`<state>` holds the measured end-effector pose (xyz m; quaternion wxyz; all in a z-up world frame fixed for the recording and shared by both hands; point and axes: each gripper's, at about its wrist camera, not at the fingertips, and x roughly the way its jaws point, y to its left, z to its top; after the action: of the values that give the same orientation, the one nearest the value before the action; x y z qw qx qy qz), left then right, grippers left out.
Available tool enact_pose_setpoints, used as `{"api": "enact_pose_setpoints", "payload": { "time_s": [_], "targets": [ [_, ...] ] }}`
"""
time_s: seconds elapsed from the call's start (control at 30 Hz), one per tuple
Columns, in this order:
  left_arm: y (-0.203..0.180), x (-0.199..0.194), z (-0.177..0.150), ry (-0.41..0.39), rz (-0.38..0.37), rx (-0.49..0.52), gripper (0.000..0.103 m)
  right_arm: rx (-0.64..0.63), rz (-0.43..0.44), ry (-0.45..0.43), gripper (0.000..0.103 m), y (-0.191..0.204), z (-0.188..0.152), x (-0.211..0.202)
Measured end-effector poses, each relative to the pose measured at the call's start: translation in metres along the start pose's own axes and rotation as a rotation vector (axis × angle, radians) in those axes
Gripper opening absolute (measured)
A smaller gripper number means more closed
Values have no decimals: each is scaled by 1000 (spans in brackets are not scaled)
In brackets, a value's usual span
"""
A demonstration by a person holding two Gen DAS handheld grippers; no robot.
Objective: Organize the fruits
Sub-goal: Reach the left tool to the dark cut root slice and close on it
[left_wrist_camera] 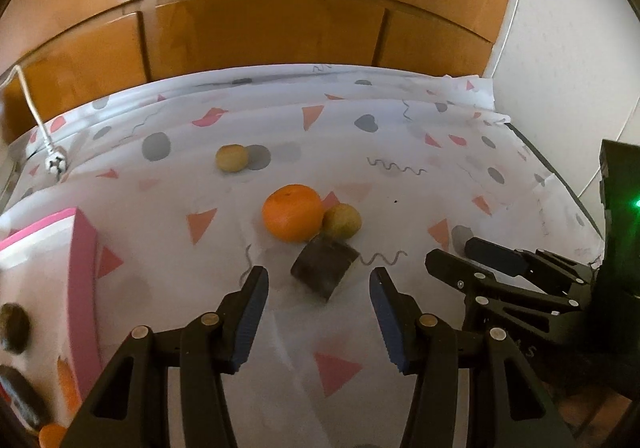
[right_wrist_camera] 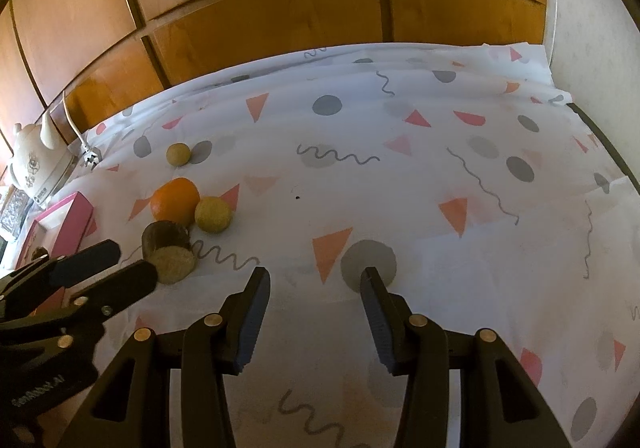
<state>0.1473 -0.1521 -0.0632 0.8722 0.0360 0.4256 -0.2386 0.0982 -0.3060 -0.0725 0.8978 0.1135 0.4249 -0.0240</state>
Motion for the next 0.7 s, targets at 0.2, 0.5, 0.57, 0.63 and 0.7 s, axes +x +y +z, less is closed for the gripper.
{"api": "enact_pose_setpoints", "payload": {
  "time_s": [0.2,0.5,0.57,0.63,0.7],
  "targets": [
    [1,14,4,6,-6,-17,53,-4,10,3,48,1,3,4],
    [6,16,2,8,-38,-67,40,-13,12,2,48,1,5,7],
    [11,9,-2,10,-35,-104,40,-9,16,2,48,1,6,7],
    [17,0,-8,6,-1,-135,40,-2,36,4,48,2,8,7],
    [22,-11,-16,-4,44,-163,40,5,76,9,48,4,10,9]
  ]
}}
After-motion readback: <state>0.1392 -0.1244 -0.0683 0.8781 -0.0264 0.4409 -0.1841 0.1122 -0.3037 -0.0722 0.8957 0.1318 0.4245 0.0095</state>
